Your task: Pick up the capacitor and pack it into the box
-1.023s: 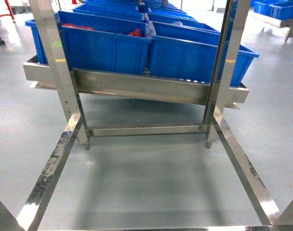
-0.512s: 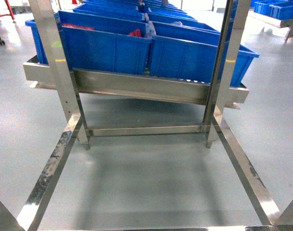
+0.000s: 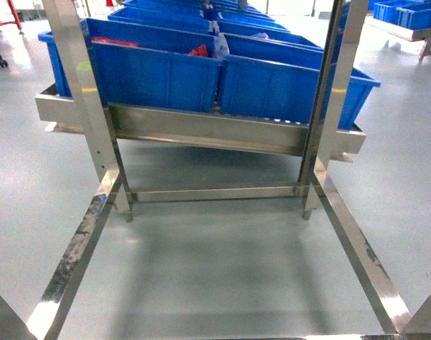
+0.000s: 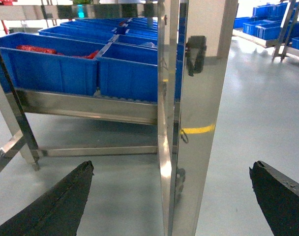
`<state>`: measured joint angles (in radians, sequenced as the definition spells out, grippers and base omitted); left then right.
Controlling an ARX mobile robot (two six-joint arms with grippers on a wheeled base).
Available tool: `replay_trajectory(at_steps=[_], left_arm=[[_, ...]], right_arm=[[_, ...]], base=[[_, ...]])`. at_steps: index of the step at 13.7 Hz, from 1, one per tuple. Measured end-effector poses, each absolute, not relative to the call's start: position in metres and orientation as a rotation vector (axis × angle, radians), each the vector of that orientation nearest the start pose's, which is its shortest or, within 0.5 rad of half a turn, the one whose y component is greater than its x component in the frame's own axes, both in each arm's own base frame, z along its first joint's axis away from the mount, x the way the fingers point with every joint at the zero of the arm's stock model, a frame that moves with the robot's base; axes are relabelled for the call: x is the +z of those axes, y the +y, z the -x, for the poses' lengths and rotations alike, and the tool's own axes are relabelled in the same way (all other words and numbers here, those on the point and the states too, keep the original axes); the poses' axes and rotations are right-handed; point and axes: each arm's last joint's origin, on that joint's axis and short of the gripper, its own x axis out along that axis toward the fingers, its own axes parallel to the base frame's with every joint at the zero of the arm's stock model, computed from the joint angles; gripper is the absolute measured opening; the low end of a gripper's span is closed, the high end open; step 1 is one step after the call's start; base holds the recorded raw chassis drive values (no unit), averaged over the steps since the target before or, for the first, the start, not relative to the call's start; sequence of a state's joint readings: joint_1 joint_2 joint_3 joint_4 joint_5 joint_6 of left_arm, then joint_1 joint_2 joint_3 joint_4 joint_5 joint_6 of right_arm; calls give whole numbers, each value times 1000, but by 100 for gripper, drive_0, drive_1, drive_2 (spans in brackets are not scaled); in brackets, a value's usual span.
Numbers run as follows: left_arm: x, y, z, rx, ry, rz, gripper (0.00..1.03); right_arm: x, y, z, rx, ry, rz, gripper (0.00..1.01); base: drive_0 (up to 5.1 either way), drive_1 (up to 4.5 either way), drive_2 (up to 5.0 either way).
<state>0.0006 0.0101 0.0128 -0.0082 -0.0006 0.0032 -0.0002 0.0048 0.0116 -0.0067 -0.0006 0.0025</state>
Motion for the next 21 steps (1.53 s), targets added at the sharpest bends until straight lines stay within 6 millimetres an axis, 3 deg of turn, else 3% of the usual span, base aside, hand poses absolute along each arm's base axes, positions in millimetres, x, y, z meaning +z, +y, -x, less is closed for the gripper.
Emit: replay_trajectory(at_steps=[21], left_arm=[[167,0,-98,1,1,-1,98]], right_arm=[[167,0,-97,0,-5,-2,98]], base=[[0,0,0]])
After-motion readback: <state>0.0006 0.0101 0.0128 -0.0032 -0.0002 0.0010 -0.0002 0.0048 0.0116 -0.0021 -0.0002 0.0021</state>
